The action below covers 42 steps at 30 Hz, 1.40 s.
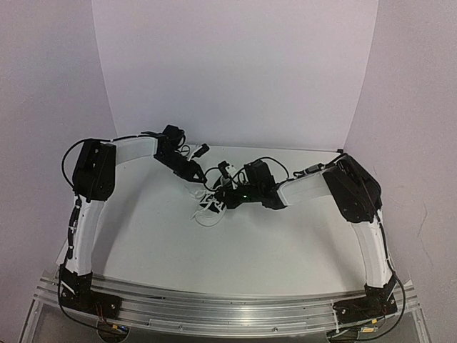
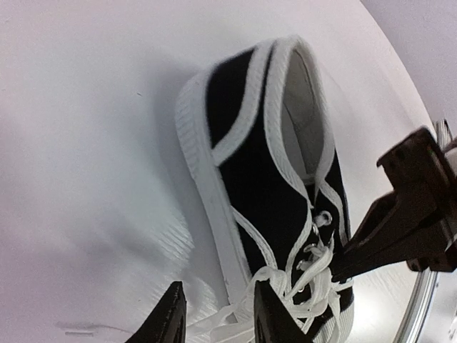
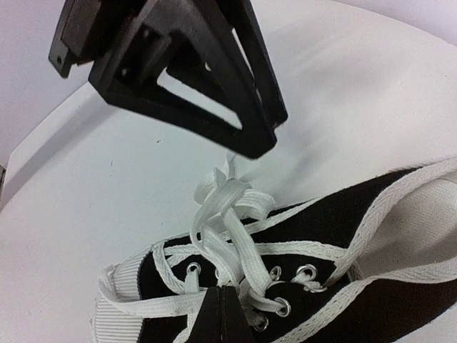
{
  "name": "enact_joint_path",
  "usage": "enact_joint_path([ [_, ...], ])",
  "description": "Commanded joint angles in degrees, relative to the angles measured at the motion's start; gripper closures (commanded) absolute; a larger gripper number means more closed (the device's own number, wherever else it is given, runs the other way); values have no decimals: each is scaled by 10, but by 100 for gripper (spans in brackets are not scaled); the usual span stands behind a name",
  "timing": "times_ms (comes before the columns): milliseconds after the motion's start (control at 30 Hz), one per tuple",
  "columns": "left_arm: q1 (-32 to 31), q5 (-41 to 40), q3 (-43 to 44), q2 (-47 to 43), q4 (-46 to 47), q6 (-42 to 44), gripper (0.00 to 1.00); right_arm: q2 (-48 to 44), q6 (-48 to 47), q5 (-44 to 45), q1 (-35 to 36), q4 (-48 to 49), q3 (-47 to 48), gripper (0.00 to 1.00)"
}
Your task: Tie the shoes
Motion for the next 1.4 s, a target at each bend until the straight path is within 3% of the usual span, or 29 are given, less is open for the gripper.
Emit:
enact_joint_path([
  [0,4,-37,-49,-89,78,-224,60,-19,11,3,7,4,-5,100],
  [133,0,-25,-104,-95,92,-270,54,-17,16,3,7,6,-4,100],
  [300,-12,-15,-112,-87,97,-255,48,-15,20,4,7,8,-3,100],
  [500,-14,7,-128,-69,106,-269,47,-10,21,-1,9,9,4,100],
  [1000,-21,34,-157,-81,111,-264,51,5,43,11,9,9,17,100],
  [1367,-27,56,-150,-69,100,-246,61,7,42,9,11,4,16,100],
])
